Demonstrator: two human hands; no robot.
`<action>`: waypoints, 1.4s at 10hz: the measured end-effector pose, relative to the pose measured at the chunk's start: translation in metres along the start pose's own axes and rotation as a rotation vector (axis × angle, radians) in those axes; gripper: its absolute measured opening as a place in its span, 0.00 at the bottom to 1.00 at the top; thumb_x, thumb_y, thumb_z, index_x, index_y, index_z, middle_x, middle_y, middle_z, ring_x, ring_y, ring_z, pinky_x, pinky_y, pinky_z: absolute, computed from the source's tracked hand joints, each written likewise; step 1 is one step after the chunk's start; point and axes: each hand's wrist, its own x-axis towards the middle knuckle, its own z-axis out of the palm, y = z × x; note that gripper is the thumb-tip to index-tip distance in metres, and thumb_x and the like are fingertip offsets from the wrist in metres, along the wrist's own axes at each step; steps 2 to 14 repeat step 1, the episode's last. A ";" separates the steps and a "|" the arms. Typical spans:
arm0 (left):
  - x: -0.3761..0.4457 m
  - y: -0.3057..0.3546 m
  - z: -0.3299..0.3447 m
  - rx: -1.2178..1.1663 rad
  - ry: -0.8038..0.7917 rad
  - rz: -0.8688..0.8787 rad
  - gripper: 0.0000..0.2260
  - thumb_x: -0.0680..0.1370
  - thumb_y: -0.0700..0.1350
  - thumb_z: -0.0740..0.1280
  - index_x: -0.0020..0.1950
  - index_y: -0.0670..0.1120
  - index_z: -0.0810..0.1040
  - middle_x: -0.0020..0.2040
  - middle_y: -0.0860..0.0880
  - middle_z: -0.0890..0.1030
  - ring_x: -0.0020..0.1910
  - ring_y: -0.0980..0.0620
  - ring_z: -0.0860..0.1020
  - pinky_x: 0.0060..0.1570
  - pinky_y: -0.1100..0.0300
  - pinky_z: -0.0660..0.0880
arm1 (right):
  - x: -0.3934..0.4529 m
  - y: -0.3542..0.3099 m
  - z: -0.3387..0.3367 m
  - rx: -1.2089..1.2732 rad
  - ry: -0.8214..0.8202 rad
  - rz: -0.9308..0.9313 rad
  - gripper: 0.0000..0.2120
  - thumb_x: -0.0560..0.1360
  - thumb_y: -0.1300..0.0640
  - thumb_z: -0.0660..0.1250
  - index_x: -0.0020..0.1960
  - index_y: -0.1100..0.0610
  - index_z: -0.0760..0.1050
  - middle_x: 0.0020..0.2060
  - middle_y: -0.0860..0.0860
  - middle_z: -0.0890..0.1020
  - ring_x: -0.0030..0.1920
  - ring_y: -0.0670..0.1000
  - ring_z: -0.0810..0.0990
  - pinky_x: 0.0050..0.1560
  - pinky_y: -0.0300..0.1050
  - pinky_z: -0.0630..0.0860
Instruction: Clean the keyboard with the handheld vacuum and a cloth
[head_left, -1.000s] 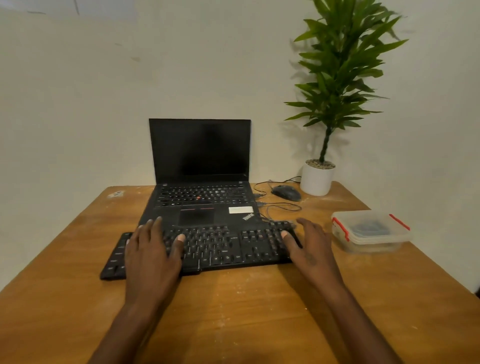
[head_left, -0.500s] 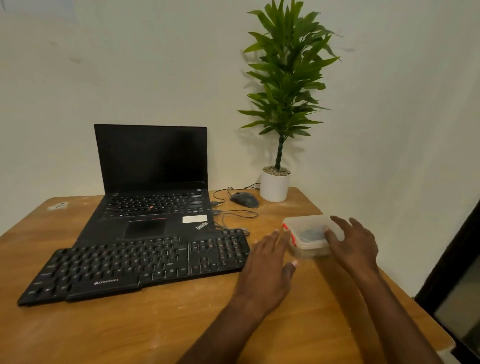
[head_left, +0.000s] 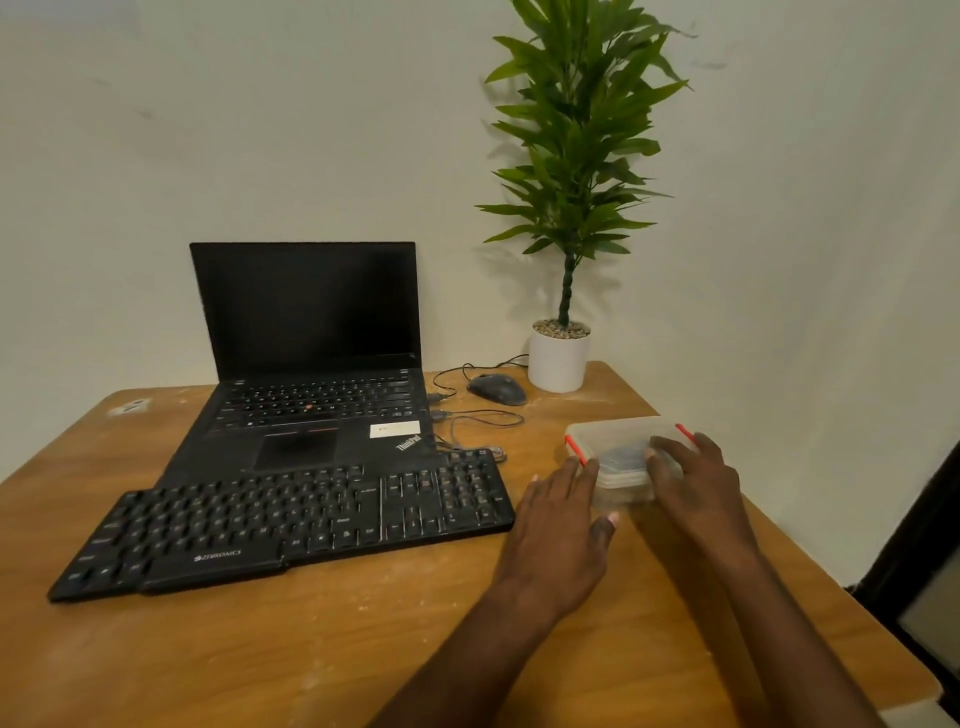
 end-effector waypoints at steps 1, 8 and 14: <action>-0.003 0.001 -0.004 -0.021 -0.014 0.026 0.31 0.87 0.57 0.58 0.86 0.55 0.49 0.86 0.53 0.52 0.85 0.55 0.48 0.79 0.58 0.38 | 0.001 0.004 -0.001 -0.054 0.037 -0.031 0.31 0.80 0.33 0.53 0.74 0.49 0.71 0.78 0.55 0.65 0.77 0.62 0.63 0.72 0.65 0.66; -0.003 0.001 -0.004 -0.021 -0.014 0.026 0.31 0.87 0.57 0.58 0.86 0.55 0.49 0.86 0.53 0.52 0.85 0.55 0.48 0.79 0.58 0.38 | 0.001 0.004 -0.001 -0.054 0.037 -0.031 0.31 0.80 0.33 0.53 0.74 0.49 0.71 0.78 0.55 0.65 0.77 0.62 0.63 0.72 0.65 0.66; -0.003 0.001 -0.004 -0.021 -0.014 0.026 0.31 0.87 0.57 0.58 0.86 0.55 0.49 0.86 0.53 0.52 0.85 0.55 0.48 0.79 0.58 0.38 | 0.001 0.004 -0.001 -0.054 0.037 -0.031 0.31 0.80 0.33 0.53 0.74 0.49 0.71 0.78 0.55 0.65 0.77 0.62 0.63 0.72 0.65 0.66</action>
